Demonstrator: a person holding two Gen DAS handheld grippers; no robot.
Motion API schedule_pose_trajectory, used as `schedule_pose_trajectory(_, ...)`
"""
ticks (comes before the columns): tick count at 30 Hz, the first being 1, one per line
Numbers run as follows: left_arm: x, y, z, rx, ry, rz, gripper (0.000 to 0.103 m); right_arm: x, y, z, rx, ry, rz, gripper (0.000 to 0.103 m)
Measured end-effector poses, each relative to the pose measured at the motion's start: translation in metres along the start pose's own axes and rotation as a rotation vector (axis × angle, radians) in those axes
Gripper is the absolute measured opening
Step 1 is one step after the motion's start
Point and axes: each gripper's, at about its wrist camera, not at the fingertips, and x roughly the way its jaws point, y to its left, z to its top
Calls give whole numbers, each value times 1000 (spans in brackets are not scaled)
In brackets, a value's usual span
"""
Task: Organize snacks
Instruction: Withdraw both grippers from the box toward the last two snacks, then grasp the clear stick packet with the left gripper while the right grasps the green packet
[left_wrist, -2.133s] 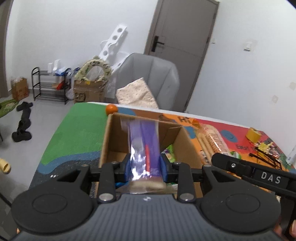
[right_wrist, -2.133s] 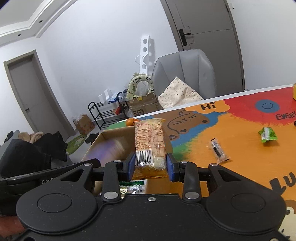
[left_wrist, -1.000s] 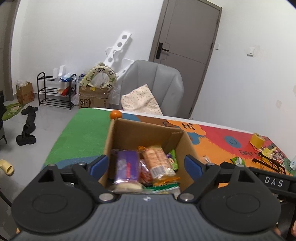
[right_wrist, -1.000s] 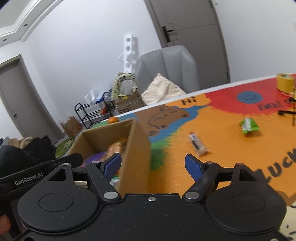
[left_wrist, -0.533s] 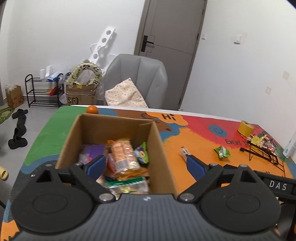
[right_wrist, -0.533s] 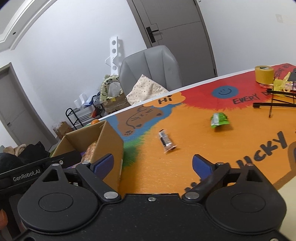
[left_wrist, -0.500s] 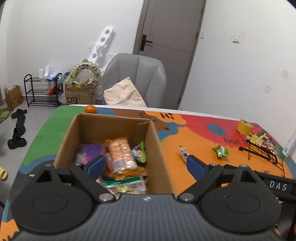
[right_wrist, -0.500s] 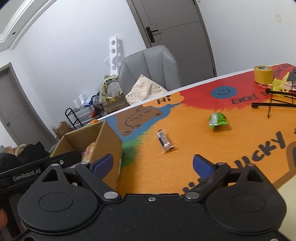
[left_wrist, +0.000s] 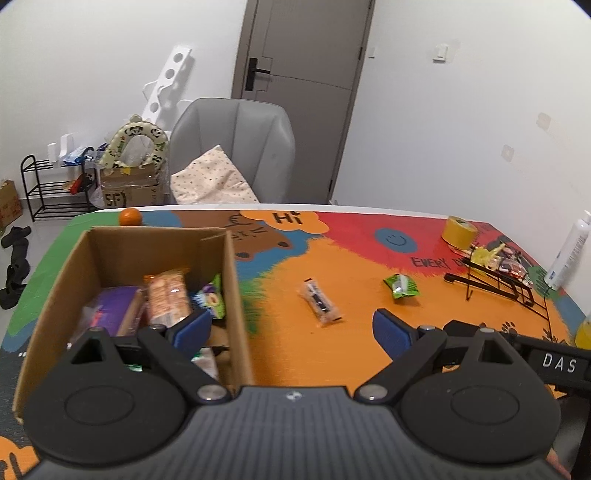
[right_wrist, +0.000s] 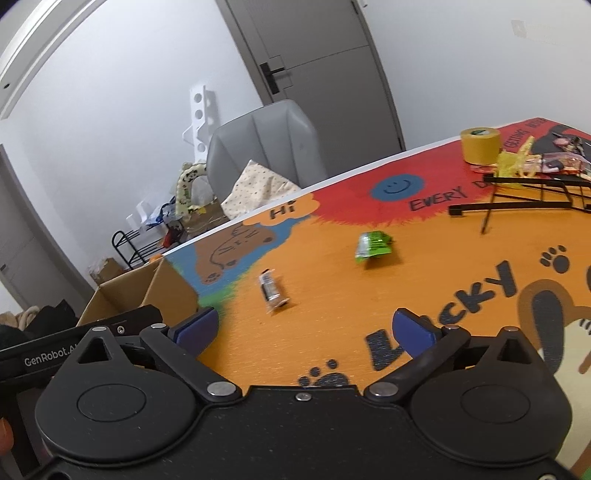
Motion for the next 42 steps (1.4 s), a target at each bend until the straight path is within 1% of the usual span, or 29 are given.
schedule_pose_trajectory(7, 11, -19, 1, 14, 41, -18, 94, -3, -23, 4, 29, -1, -3, 103)
schedule_pose_trajectory(13, 19, -36, 2, 37, 46, -22, 94, -2, -39, 6, 42, -22, -10, 102)
schedule_pose_trajectory(15, 22, -41, 2, 46, 47, -23, 93, 0, -44, 6, 44, -22, -9, 100)
schedule_pose_trajectory(19, 32, -49, 1, 45, 40, -17, 93, 7, -53, 9, 61, -11, -5, 92)
schedule_pose_trajectory(23, 46, -54, 2, 39, 48, -12, 91, 16, -60, 13, 70, -6, -6, 91)
schedule_pose_trajectory(28, 69, -60, 3, 31, 64, 1, 84, 31, -66, 19, 78, 4, -9, 86)
schedule_pose_trajectory(32, 89, -63, 1, 8, 75, 23, 76, 44, -69, 23, 78, 8, -29, 85)
schedule_pose_trajectory(33, 94, -64, 1, 1, 80, 30, 72, 48, -69, 24, 80, 12, -32, 83)
schedule_pose_trajectory(36, 109, -65, -1, -16, 91, 43, 65, 61, -72, 27, 93, 28, -33, 79)
schedule_pose_trajectory(42, 135, -63, 1, -27, 108, 73, 62, 84, -73, 39, 99, 51, -33, 77)
